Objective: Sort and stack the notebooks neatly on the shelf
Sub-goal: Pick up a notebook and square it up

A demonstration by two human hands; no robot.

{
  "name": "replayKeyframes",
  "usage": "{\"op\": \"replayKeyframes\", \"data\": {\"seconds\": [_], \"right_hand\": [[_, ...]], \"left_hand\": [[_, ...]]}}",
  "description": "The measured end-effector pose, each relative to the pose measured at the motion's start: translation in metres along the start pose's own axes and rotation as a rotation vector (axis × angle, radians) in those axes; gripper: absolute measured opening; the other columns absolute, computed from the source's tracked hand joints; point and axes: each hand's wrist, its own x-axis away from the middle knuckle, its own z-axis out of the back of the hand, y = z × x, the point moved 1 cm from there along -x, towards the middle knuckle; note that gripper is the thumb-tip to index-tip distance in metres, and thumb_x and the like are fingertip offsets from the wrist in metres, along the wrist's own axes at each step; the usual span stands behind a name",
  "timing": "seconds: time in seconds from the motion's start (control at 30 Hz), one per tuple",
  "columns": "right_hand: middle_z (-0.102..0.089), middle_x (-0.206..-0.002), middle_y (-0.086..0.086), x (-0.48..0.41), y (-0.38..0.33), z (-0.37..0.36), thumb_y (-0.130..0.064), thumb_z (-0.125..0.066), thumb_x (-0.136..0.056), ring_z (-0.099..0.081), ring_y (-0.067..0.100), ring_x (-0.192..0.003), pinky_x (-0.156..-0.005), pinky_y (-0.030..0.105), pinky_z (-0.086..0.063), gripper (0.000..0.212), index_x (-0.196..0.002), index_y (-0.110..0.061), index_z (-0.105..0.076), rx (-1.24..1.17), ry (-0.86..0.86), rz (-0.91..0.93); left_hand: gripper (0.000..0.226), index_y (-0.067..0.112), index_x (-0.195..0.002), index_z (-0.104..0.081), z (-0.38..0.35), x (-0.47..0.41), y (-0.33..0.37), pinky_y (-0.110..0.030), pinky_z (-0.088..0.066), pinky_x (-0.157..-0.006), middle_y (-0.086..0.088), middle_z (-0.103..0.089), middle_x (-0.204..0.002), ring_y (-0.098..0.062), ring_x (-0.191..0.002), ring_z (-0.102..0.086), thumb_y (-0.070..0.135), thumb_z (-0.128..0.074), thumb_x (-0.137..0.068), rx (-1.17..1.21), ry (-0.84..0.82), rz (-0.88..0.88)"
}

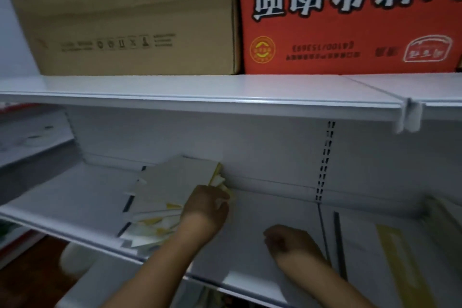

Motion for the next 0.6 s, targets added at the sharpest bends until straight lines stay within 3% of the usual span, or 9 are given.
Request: {"op": "replayKeyframes", "data": {"seconds": [0.13,0.2,0.27,0.33,0.4,0.43,0.5,0.6], "right_hand": [[-0.072,-0.097,0.002,-0.039,-0.075,-0.038,-0.020,-0.052,-0.084,-0.067,0.020,-0.091,-0.087,0.036,-0.053,0.025,-0.075,-0.038,-0.065,-0.291,0.004,-0.012],[-0.070,-0.100,0.006,-0.063,-0.102,-0.057,-0.027,-0.053,-0.087,-0.065,0.023,-0.095,-0.084,0.033,-0.051,0.015,-0.088,-0.025,-0.067,-0.307,0.052,-0.022],[-0.069,-0.098,0.008,-0.084,-0.119,-0.071,-0.041,-0.053,-0.087,-0.065,0.025,-0.094,-0.080,0.028,-0.050,0.032,-0.096,-0.012,-0.063,-0.331,0.084,-0.098],[-0.067,-0.080,0.006,-0.097,-0.124,-0.078,-0.047,-0.055,-0.085,-0.068,0.024,-0.076,-0.069,0.028,-0.050,0.039,-0.086,-0.009,-0.064,-0.375,0.091,-0.162],[-0.064,-0.063,0.001,-0.102,-0.122,-0.080,-0.040,-0.063,-0.083,-0.063,0.017,-0.050,-0.057,0.030,-0.052,0.033,-0.081,-0.007,-0.068,-0.489,0.075,-0.207],[-0.064,-0.062,0.000,-0.101,-0.120,-0.078,-0.032,-0.065,-0.083,-0.061,0.016,-0.047,-0.055,0.031,-0.053,0.026,-0.081,-0.007,-0.068,-0.566,0.057,-0.233],[-0.065,-0.071,0.000,-0.100,-0.114,-0.074,-0.018,-0.065,-0.085,-0.063,0.017,-0.060,-0.066,0.038,-0.058,0.007,-0.081,-0.012,-0.065,-0.710,0.023,-0.272],[-0.061,-0.088,0.002,-0.091,-0.102,-0.059,-0.005,-0.060,-0.086,-0.061,0.021,-0.085,-0.075,0.042,-0.057,0.011,-0.085,-0.016,-0.058,-0.867,0.022,-0.307]], "left_hand": [[0.034,0.021,-0.112,-0.065,0.049,-0.020,-0.072,-0.024,-0.037,-0.094,-0.001,-0.058,-0.126,-0.021,-0.120,-0.046,0.038,-0.056,-0.084,-0.242,-0.026,0.157],[0.043,0.023,-0.124,-0.055,0.062,-0.027,-0.102,-0.031,-0.035,-0.101,-0.004,-0.048,-0.136,-0.026,-0.126,-0.039,0.045,-0.051,-0.087,-0.418,-0.175,0.274],[0.047,0.020,-0.126,-0.050,0.062,-0.031,-0.118,-0.035,-0.035,-0.102,-0.007,-0.045,-0.135,-0.030,-0.125,-0.038,0.050,-0.042,-0.090,-0.474,-0.314,0.305],[0.050,0.019,-0.126,-0.049,0.061,-0.031,-0.119,-0.035,-0.034,-0.102,-0.006,-0.046,-0.134,-0.029,-0.124,-0.039,0.052,-0.042,-0.090,-0.465,-0.338,0.287],[0.056,0.020,-0.128,-0.049,0.062,-0.033,-0.117,-0.033,-0.032,-0.104,-0.006,-0.045,-0.135,-0.029,-0.125,-0.039,0.057,-0.047,-0.086,-0.473,-0.338,0.245],[0.059,0.021,-0.128,-0.050,0.063,-0.035,-0.115,-0.033,-0.031,-0.104,-0.005,-0.045,-0.135,-0.028,-0.125,-0.039,0.060,-0.050,-0.083,-0.483,-0.336,0.231],[0.062,0.027,-0.128,-0.050,0.067,-0.036,-0.105,-0.034,-0.030,-0.104,-0.001,-0.045,-0.136,-0.024,-0.125,-0.040,0.064,-0.055,-0.078,-0.488,-0.330,0.209],[0.066,0.033,-0.131,-0.047,0.060,-0.033,-0.088,-0.035,-0.027,-0.107,0.005,-0.043,-0.139,-0.019,-0.128,-0.040,0.064,-0.059,-0.074,-0.399,-0.348,0.171]]}}
